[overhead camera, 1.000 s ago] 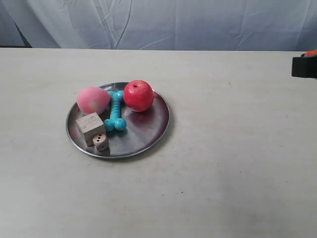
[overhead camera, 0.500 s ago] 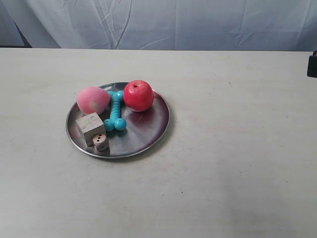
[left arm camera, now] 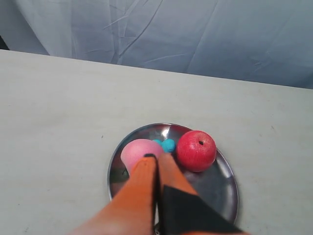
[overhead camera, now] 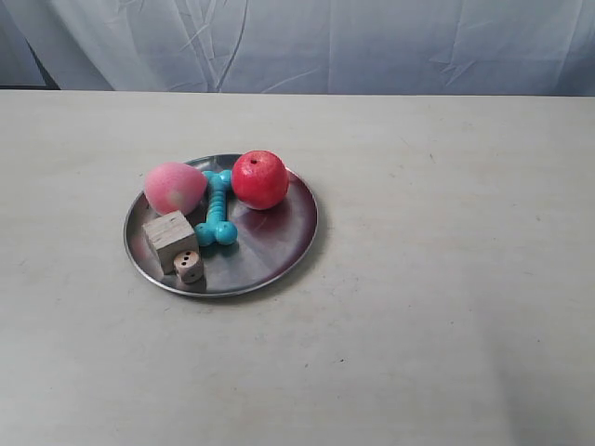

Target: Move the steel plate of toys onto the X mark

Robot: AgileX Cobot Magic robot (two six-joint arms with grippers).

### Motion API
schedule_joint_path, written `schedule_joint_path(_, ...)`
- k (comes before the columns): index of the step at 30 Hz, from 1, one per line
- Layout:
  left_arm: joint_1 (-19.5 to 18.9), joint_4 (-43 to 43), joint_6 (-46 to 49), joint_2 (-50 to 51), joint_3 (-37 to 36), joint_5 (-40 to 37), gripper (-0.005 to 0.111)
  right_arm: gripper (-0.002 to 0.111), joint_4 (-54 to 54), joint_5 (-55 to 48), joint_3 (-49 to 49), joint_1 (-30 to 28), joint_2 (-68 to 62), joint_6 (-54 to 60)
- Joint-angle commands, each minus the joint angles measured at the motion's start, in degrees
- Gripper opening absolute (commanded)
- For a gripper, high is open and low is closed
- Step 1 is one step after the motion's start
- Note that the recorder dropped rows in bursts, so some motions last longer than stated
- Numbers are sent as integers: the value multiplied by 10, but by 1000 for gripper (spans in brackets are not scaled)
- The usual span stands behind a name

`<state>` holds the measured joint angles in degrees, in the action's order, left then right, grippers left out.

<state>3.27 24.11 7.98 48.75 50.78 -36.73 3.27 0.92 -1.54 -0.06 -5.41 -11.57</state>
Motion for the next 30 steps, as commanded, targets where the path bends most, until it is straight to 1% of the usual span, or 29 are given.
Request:
schedule_joint_path(1,2,3,1,-4,-1,7,0,0,-60,-70,15,-5,54,-5)
schedule_joint_path(2,2,-9,18,-5,-1,5,0,0,-64,-89,15,-5,54,-5)
schedule_joint_path(4,2,-63,79,-27,-13,11,0,0,-64,-102,15,-5,54,-5)
schedule_joint_path(5,2,-77,85,-39,-24,19,0,0,-64,-102,15,-5,54,-5)
schedule_joint_path(7,2,-91,85,-82,-75,71,0,0,-64,-102,15,-5,54,-5)
schedule_joint_path(9,2,-126,85,-154,-169,134,0,0,-64,-102,15,-5,54,-5)
schedule_joint_path(10,2,-136,85,-173,-191,147,0,0,-64,-102,15,-5,54,-5)
schedule_joint_path(11,2,-149,85,-212,-248,192,0,0,-64,-101,15,-5,54,-5)
schedule_joint_path(12,2,-150,85,-227,-276,210,0,0,-64,-101,15,-5,54,-5)
schedule_joint_path(13,2,-153,85,-259,-326,248,0,0,-64,-101,15,-5,54,-5)
schedule_joint_path(14,2,-154,85,-275,-352,266,0,0,-64,-102,15,-5,54,-5)
schedule_joint_path(15,2,-154,85,-307,-393,293,0,0,-64,-102,15,-5,54,-5)
schedule_joint_path(17,2,-156,86,-345,-443,316,0,0,-64,-102,15,-5,54,-5)
schedule_joint_path(22,2,-184,86,-394,-494,316,0,0,-64,-102,15,-5,54,-5)
schedule_joint_path(25,2,-186,86,-418,-508,305,0,0,-64,-102,15,-5,54,-5)
schedule_joint_path(27,2,-186,86,-433,-508,283,0,0,-64,-102,15,-5,54,-5)
schedule_joint_path(30,2,-187,85,-458,-508,221,0,0,-64,-105,15,-5,54,-5)
